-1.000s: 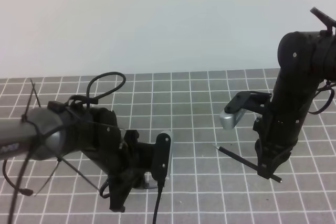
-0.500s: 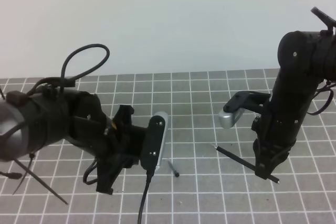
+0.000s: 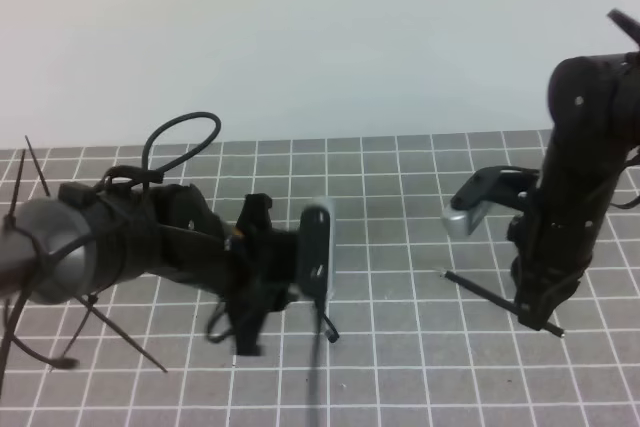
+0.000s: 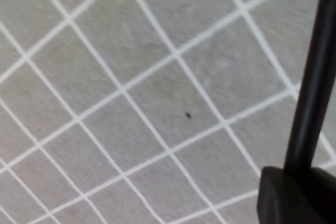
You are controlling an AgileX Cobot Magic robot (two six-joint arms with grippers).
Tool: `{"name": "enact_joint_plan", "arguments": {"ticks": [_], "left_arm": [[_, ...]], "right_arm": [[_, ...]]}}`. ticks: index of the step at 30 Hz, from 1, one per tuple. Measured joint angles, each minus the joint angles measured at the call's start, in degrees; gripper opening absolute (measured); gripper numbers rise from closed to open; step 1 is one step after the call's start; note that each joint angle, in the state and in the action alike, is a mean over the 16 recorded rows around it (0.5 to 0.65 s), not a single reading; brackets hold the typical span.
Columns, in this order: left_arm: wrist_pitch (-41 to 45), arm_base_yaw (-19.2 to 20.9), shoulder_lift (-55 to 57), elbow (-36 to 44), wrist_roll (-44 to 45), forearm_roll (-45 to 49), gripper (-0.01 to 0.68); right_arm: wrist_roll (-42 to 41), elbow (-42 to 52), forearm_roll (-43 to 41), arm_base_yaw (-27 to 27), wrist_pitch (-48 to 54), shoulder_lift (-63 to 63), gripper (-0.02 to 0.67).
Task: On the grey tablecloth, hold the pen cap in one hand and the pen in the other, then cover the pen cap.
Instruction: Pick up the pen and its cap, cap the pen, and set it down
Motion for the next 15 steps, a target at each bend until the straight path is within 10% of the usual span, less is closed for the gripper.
{"name": "enact_joint_plan", "arguments": {"ticks": [15], "left_arm": [[12.6, 0.1, 2.3, -11.1, -76.2, 5.3, 0.252]], "right_arm": [[2.1, 0.0, 1.9, -2.9, 0.0, 0.0, -0.004]]}}
